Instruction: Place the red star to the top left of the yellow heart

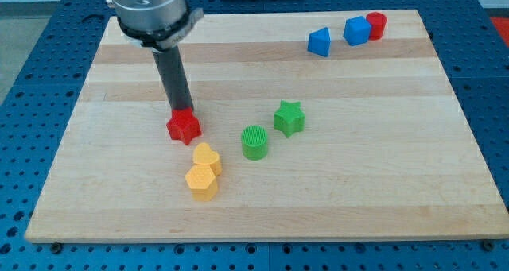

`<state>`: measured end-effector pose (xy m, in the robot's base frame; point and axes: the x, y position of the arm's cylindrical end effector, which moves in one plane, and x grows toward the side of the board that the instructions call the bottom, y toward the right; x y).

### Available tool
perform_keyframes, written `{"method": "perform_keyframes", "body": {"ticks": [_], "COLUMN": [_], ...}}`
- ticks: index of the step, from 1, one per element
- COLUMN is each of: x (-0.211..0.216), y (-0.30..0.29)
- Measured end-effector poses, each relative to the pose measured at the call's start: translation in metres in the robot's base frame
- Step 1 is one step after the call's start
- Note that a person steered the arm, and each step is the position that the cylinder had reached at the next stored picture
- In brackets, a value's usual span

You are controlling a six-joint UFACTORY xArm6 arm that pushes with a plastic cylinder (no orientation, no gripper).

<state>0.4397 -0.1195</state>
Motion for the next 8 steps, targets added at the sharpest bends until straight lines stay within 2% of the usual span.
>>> {"method": "perform_keyframes", "body": {"ticks": [3,6,8], "x": [0.011,0.034,0.042], "y": [0.002,-0.096,-0.062]}}
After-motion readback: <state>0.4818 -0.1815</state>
